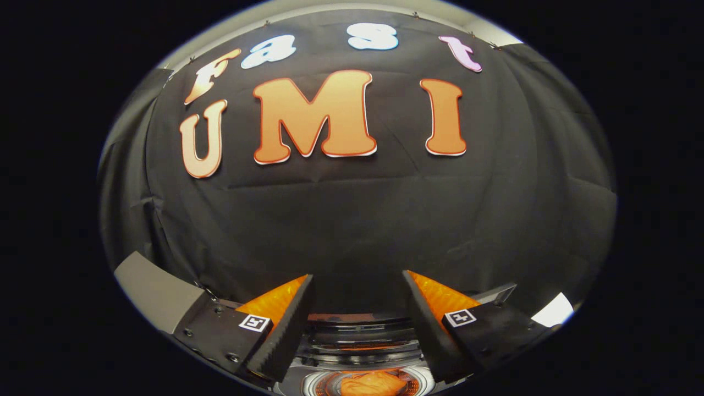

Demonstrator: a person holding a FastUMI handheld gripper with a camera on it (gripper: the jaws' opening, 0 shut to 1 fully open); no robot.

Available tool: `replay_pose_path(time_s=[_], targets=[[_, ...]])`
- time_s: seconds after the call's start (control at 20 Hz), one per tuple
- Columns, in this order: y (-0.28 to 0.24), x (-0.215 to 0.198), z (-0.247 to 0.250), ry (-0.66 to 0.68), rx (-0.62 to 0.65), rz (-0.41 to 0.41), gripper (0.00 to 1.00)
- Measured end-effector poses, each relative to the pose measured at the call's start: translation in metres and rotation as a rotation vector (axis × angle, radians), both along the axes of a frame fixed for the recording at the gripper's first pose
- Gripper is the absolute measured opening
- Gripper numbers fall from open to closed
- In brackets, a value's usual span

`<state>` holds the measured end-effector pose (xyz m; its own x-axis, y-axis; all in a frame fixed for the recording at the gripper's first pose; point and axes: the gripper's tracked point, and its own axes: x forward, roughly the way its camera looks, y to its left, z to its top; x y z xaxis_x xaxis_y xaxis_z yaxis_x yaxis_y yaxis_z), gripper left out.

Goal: Put the clothes into the washing machine and then close the washing machine lid.

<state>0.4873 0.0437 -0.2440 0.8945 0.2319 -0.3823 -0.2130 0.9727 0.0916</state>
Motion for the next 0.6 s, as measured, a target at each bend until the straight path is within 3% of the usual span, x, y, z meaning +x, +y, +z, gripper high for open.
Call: replay_pose_path(time_s=[0.3, 0.6], targets=[[0.004, 0.016, -0.023, 0.042, -0.026, 0.008, 1.00], [-0.002, 0.001, -0.023, 0.041, -0.028, 0.008, 1.00]])
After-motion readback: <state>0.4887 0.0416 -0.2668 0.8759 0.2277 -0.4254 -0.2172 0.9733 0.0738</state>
